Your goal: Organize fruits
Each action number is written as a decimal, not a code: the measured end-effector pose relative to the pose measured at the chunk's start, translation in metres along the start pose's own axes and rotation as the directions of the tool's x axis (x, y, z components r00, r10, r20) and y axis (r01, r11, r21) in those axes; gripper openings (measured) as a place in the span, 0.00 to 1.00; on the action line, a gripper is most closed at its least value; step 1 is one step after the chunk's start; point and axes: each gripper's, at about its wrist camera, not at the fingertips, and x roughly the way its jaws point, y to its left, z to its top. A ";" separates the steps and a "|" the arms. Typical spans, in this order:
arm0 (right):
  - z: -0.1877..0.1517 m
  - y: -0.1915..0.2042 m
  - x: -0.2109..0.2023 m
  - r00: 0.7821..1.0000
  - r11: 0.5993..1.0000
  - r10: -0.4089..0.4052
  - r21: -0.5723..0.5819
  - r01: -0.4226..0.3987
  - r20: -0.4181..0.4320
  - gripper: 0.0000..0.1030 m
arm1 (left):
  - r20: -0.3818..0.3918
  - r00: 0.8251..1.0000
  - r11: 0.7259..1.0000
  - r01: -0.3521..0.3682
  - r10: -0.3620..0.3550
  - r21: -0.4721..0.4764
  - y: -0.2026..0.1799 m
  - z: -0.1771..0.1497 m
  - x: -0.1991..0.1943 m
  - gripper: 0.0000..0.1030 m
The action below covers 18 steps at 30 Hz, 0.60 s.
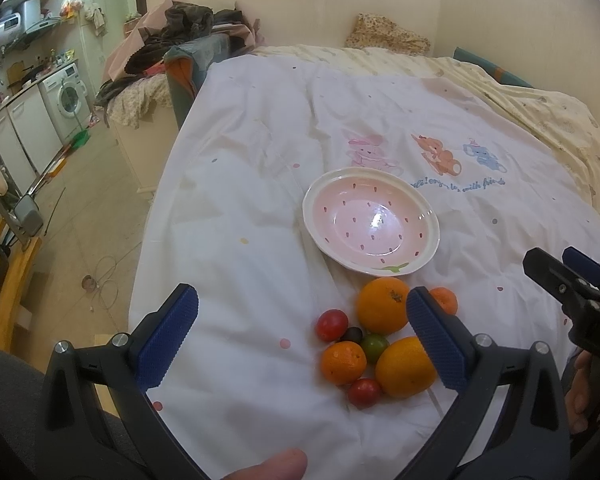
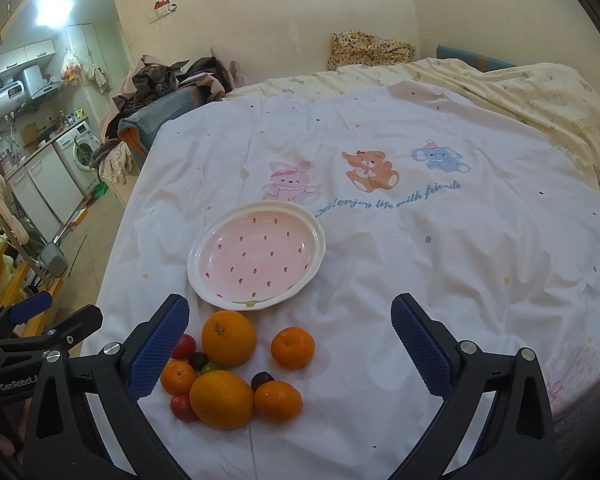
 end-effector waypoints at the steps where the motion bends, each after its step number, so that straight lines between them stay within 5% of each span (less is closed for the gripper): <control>1: 0.000 0.000 0.001 1.000 1.000 0.001 0.000 -0.001 -0.001 1.00 | 0.000 1.000 1.000 0.000 0.000 0.001 0.000 0.000 0.000 1.00; 18: 0.002 0.001 -0.001 1.000 1.000 -0.006 0.000 0.006 -0.001 1.00 | 0.001 1.000 1.000 0.002 -0.002 -0.007 0.001 0.000 0.000 1.00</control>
